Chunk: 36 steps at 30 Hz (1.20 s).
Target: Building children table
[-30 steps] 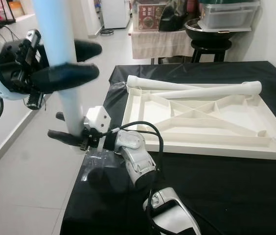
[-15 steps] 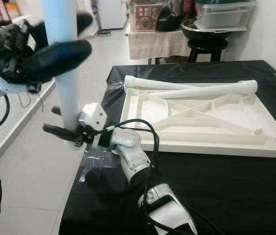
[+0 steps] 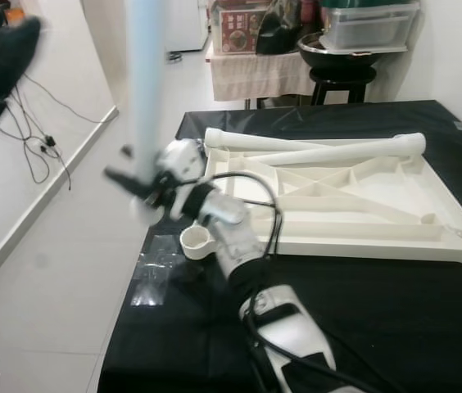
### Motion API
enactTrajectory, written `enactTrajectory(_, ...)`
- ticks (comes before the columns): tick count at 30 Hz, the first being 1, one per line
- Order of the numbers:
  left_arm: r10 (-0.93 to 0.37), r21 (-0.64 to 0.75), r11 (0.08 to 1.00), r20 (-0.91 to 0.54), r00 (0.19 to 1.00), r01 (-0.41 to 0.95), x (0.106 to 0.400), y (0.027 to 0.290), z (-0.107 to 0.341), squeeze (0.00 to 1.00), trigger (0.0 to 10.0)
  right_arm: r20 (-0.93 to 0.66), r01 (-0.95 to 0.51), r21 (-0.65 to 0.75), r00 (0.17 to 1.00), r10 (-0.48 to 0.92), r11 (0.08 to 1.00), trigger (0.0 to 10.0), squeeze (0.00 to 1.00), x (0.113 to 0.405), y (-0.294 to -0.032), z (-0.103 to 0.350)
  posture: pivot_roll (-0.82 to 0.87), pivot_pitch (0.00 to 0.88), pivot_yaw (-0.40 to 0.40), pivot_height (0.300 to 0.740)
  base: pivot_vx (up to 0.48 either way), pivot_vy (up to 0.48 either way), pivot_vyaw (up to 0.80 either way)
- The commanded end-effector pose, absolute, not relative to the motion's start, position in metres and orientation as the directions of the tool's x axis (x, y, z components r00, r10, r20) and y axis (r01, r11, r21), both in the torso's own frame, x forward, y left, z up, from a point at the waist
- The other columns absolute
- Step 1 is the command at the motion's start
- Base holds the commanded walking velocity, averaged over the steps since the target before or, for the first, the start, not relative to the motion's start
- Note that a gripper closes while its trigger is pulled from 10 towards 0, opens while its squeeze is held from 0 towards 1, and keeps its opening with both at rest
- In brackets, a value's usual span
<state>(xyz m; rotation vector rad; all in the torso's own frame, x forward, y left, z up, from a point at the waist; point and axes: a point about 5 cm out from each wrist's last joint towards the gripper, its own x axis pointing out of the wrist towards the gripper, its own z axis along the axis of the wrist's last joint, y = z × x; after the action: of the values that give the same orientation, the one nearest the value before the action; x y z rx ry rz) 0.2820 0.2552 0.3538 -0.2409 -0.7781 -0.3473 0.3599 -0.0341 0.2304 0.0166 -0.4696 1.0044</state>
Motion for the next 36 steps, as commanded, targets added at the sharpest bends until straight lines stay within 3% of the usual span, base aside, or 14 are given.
enactTrajectory(1, -0.155, -0.101, 0.942, 0.715, 0.682, 0.321, 0.280, 0.264, 0.354, 1.00, 10.0, 0.387, -0.812, -0.197, 0.451, 0.804, 0.550, 0.0, 0.00, 0.361, -0.030, 0.231, -0.06, 0.000, 0.080, 0.740, 0.000, 0.000, 0.00)
enactTrajectory(6, -0.066, -0.143, 0.966, 0.671, 0.738, 0.217, 0.280, 0.273, 0.341, 1.00, 10.0, 0.384, -0.763, -0.167, 0.533, 0.754, 0.624, 0.0, 0.00, 0.369, -0.039, 0.234, -0.05, 0.005, 0.076, 0.740, 0.000, 0.000, 0.00)
enactTrajectory(7, -0.101, -0.116, 0.969, 0.615, 0.782, 0.217, 0.280, 0.262, 0.324, 0.00, 10.0, 0.369, -0.740, -0.153, 0.572, 0.732, 0.655, 0.9, 0.00, 0.374, -0.045, 0.235, -0.03, 0.026, 0.075, 0.740, 0.000, 0.000, 0.00)
enactTrajectory(8, -0.101, -0.116, 0.969, 0.615, 0.782, 0.217, 0.280, 0.262, 0.324, 0.00, 10.0, 0.369, -0.740, -0.153, 0.572, 0.732, 0.655, 0.9, 0.00, 0.374, -0.045, 0.235, -0.03, 0.026, 0.075, 0.740, 0.000, 0.000, 0.00)
enactTrajectory(9, -0.158, -0.082, 0.967, 0.554, 0.818, 0.242, 0.280, 0.248, 0.306, 0.00, 10.0, 0.355, -0.728, -0.147, 0.593, 0.722, 0.670, 4.9, 0.00, 0.378, -0.050, 0.235, -0.02, 0.037, 0.074, 0.740, 0.000, 0.000, 0.00)
enactTrajectory(10, -0.250, -0.015, 0.957, 0.470, 0.847, 0.290, 0.276, 0.227, 0.284, 0.00, 10.0, 0.340, -0.733, -0.149, 0.593, 0.730, 0.664, 10.0, 0.00, 0.380, -0.055, 0.236, -0.01, 0.068, 0.067, 0.740, 0.000, 0.000, 0.00)
enactTrajectory(11, -0.250, -0.015, 0.957, 0.470, 0.847, 0.290, 0.276, 0.227, 0.284, 0.00, 10.0, 0.340, -0.733, -0.149, 0.593, 0.730, 0.664, 10.0, 0.00, 0.380, -0.055, 0.236, -0.01, 0.068, 0.067, 0.740, 0.000, 0.000, 0.00)
enactTrajectory(12, -0.366, 0.042, 0.926, 0.332, 0.869, 0.374, 0.267, 0.194, 0.247, 0.00, 10.0, 0.303, -0.775, -0.177, 0.543, 0.783, 0.606, 10.0, 0.00, 0.380, -0.061, 0.238, 0.00, 0.103, 0.063, 0.740, 0.000, 0.000, 0.00)
enactTrajectory(15, -0.397, 0.044, 0.915, 0.287, 0.872, 0.402, 0.261, 0.184, 0.233, 0.00, 10.0, 0.285, -0.796, -0.197, 0.512, 0.810, 0.573, 10.0, 0.00, 0.379, -0.063, 0.239, 0.00, 0.103, 0.063, 0.740, 0.000, 0.000, 0.00)
enactTrajectory(17, -0.452, 0.048, 0.891, 0.199, 0.869, 0.452, 0.244, 0.166, 0.210, 0.00, 10.0, 0.214, -0.855, -0.258, 0.403, 0.890, 0.449, 10.0, 0.00, 0.375, -0.069, 0.239, 0.00, 0.168, 0.062, 0.740, 0.000, 0.000, 0.00)
enactTrajectory(24, -0.468, 0.058, 0.884, 0.109, 0.877, 0.465, 0.218, 0.158, 0.192, 0.00, 10.0, 0.086, -0.908, -0.295, 0.285, 0.955, 0.298, 10.0, 0.00, 0.373, -0.087, 0.241, 0.02, 0.251, 0.065, 0.740, 0.000, 0.000, 0.00)
enactTrajectory(27, -0.511, 0.128, 0.855, 0.050, 0.858, 0.502, 0.199, 0.150, 0.186, 0.00, 10.0, 0.032, -0.935, -0.304, 0.181, 0.983, 0.182, 10.0, 0.00, 0.369, -0.095, 0.247, 0.03, 0.291, 0.068, 0.740, 0.000, 0.000, 0.00)
enactTrajectory(33, -0.535, 0.150, 0.837, 0.022, 0.845, 0.526, 0.192, 0.146, 0.181, 0.00, 10.0, 0.001, -0.939, -0.313, 0.149, 0.989, 0.142, 10.0, 0.00, 0.368, -0.094, 0.247, 0.04, 0.309, 0.070, 0.740, 0.000, 0.000, 0.00)
enactTrajectory(36, -0.537, 0.133, 0.836, 0.008, 0.843, 0.531, 0.178, 0.141, 0.180, 0.00, 10.0, -0.053, -0.948, -0.315, 0.063, 0.997, 0.043, 10.0, 0.00, 0.364, -0.092, 0.251, 0.05, 0.341, 0.063, 0.740, 0.000, 0.000, 0.00)
